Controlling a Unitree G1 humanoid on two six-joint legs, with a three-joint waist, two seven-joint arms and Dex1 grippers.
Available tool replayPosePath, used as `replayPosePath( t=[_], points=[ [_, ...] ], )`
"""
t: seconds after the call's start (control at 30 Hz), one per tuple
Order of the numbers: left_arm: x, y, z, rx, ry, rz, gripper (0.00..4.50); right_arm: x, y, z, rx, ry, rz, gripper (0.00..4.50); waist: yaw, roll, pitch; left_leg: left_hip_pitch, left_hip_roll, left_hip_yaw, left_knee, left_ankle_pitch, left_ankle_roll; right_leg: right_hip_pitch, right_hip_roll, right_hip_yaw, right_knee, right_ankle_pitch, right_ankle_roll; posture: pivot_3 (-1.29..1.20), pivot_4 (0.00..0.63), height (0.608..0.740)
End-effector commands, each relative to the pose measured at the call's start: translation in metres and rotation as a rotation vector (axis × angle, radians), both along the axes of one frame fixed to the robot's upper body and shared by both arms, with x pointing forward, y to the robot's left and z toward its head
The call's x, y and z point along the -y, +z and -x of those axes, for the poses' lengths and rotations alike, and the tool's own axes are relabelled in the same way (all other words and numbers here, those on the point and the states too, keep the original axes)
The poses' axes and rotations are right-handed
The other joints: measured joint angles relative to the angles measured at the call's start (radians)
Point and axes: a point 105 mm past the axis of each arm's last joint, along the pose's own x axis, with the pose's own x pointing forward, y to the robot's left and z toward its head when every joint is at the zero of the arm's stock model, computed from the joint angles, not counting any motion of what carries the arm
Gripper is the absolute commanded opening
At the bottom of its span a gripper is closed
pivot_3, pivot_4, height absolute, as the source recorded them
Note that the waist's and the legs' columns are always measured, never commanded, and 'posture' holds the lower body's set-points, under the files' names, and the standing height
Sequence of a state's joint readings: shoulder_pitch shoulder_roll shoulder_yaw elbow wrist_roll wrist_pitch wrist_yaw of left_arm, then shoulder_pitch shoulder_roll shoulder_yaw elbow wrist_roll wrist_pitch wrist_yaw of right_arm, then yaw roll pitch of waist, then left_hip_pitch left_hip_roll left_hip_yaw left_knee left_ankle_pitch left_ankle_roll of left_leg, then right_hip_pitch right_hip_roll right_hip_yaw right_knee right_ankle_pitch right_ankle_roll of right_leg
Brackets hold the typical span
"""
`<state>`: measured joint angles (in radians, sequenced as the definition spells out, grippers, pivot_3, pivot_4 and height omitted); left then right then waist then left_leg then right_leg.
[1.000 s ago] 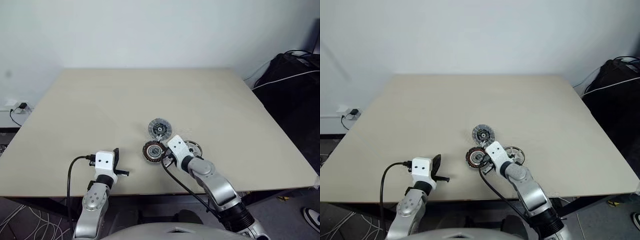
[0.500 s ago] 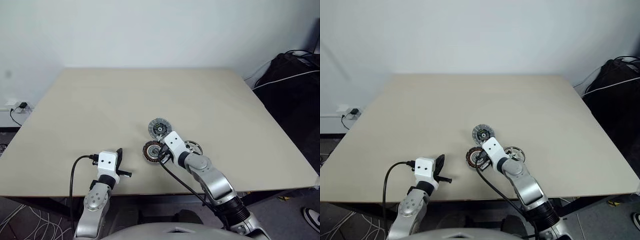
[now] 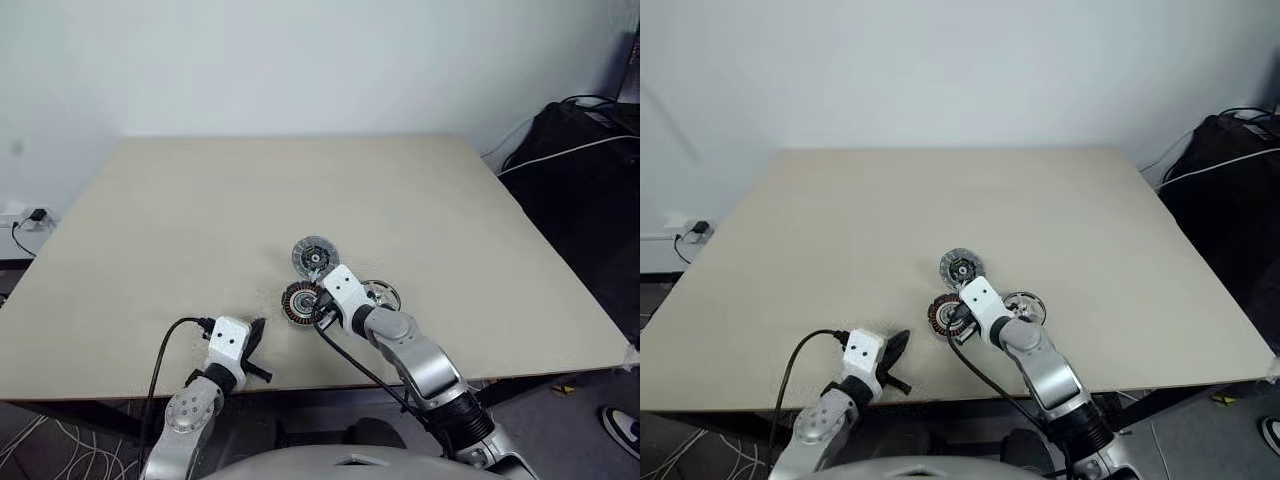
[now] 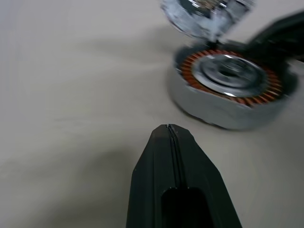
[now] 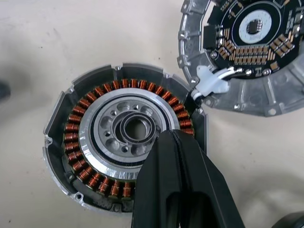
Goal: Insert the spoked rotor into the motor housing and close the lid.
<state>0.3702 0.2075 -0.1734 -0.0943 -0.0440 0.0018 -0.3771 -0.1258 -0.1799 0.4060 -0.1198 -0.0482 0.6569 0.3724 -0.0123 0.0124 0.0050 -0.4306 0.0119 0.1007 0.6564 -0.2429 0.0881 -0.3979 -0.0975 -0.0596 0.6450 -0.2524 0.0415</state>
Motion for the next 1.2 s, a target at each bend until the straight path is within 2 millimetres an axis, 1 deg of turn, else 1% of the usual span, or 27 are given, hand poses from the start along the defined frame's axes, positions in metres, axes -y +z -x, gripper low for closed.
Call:
replayPosePath(
  t=[0.03,0.2,0.37,0.53,0.67,0.77,0.83,1.0,1.1,1.2],
  points=[
    [0.007,0.014,-0.002,0.04,-0.052,0.02,0.0,-0.007,0.011,-0.004,0.035,0.019,-0.016,0.02,0.0,0.0,0.0,0.0,0.0,0.0,0.0,0.0,0.0,0.0,0.0,0.0,0.0,0.0,0.0,0.0,0.0,0.74],
    [0.009,0.014,0.0,0.024,-0.073,0.028,0.0,-0.01,0.012,-0.004,0.033,0.031,-0.018,0.02,0.0,0.001,0.001,0.0,0.0,0.0,0.0,0.0,0.0,0.0,0.0,0.0,0.0,0.0,0.0,0.0,0.0,0.74],
    [0.009,0.012,0.001,0.016,-0.07,0.027,0.0,-0.018,0.013,-0.001,0.025,0.067,-0.038,0.02,0.001,0.002,0.001,0.0,0.0,0.0,0.0,0.0,0.0,0.0,0.0,0.0,0.0,0.0,0.0,0.0,0.0,0.74],
    [0.009,0.01,0.0,0.012,-0.064,0.028,0.0,-0.02,0.013,0.0,0.025,0.078,-0.042,0.02,0.001,0.002,0.001,0.0,0.0,0.0,0.0,0.0,0.0,0.0,0.0,0.0,0.0,0.0,0.0,0.0,0.0,0.74],
    [0.01,0.008,0.001,0.008,-0.058,0.032,0.0,-0.017,0.019,-0.004,0.069,0.06,-0.039,0.02,0.001,0.002,0.001,0.0,0.0,0.0,0.0,0.0,0.0,0.0,0.0,0.0,0.0,0.0,0.0,0.0,0.0,0.74],
    [0.011,0.006,0.002,0.006,-0.056,0.035,0.0,-0.017,0.031,-0.009,0.133,0.053,-0.06,0.02,0.001,0.003,0.002,0.0,0.0,0.0,0.0,0.0,0.0,0.0,0.0,0.0,0.0,0.0,0.0,0.0,0.0,0.74],
    [0.012,0.006,0.002,0.006,-0.055,0.036,0.0,-0.02,0.035,-0.007,0.146,0.07,-0.071,0.02,0.001,0.003,0.002,0.0,0.0,0.0,0.0,0.0,0.0,0.0,0.0,0.0,0.0,0.0,0.0,0.0,0.0,0.74],
    [0.013,0.006,0.0,0.007,-0.056,0.039,0.0,-0.024,0.034,-0.003,0.135,0.103,-0.082,0.02,0.001,0.003,0.002,0.0,0.0,0.0,-0.001,0.0,0.0,0.0,0.0,0.0,0.0,0.0,0.0,0.0,0.0,0.74],
    [0.013,0.005,0.0,0.005,-0.058,0.038,0.0,-0.03,0.03,0.005,0.097,0.159,-0.087,0.02,0.001,0.003,0.002,0.0,0.0,0.0,-0.001,0.0,0.0,0.0,0.0,0.0,0.0,0.0,0.0,0.0,0.0,0.74],
    [0.013,0.004,0.0,0.002,-0.055,0.038,0.0,-0.032,0.027,0.009,0.071,0.185,-0.091,0.02,0.001,0.003,0.002,0.0,0.0,0.0,-0.001,0.0,0.0,0.0,0.0,0.0,0.0,0.0,0.0,0.0,0.0,0.74]
  ],
)
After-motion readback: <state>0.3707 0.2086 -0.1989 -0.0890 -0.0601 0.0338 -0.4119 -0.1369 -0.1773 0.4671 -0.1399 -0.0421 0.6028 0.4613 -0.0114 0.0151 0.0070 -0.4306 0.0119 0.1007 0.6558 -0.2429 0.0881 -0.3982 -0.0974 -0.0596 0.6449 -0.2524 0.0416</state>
